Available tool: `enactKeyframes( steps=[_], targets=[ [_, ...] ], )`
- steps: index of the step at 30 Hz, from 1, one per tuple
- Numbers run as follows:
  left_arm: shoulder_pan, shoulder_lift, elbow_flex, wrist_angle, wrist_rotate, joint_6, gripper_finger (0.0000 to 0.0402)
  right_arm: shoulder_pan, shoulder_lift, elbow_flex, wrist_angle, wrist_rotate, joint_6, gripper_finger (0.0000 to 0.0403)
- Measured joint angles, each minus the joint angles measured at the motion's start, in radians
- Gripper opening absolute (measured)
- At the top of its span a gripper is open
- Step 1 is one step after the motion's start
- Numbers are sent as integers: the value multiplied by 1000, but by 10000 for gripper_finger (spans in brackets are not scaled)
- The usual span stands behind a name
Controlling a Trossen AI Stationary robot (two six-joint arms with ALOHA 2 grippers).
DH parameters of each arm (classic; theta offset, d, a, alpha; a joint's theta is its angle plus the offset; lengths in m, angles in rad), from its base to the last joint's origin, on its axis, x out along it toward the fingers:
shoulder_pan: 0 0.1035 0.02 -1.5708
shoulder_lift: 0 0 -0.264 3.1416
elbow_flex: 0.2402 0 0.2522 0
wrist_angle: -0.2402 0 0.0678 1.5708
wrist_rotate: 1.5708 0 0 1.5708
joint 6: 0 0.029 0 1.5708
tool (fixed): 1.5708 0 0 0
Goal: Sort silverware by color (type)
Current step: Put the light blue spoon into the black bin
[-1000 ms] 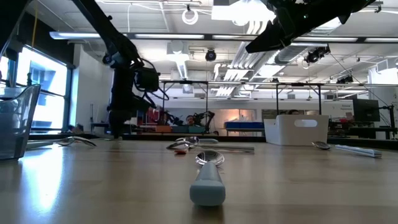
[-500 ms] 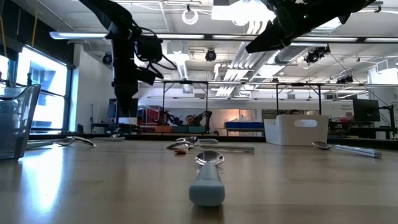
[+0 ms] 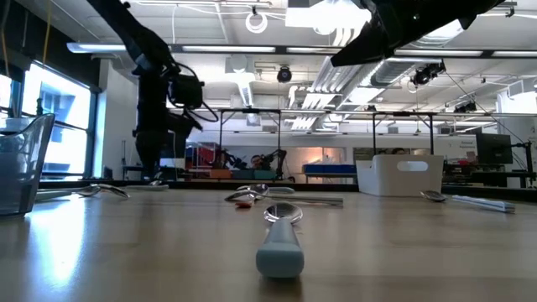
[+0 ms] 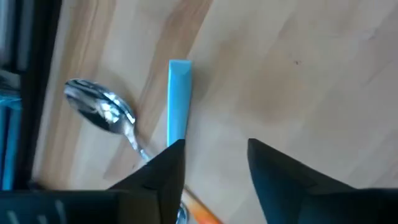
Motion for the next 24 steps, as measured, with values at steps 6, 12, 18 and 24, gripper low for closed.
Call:
enactKeyframes(
  steps=[6, 12, 18, 24],
  targets=[
    [46, 73, 0, 31, -27, 29, 178, 0, 0, 0, 0, 0, -1, 119],
    [58, 123, 1, 62, -60, 48, 177, -1, 0, 0, 0, 0, -8, 119],
    [56, 127, 2, 52, -63, 50, 164, -1, 0, 0, 0, 0, -8, 119],
    [45, 120, 1, 19, -40, 50, 97, -1, 0, 0, 0, 0, -8, 119]
  ],
)
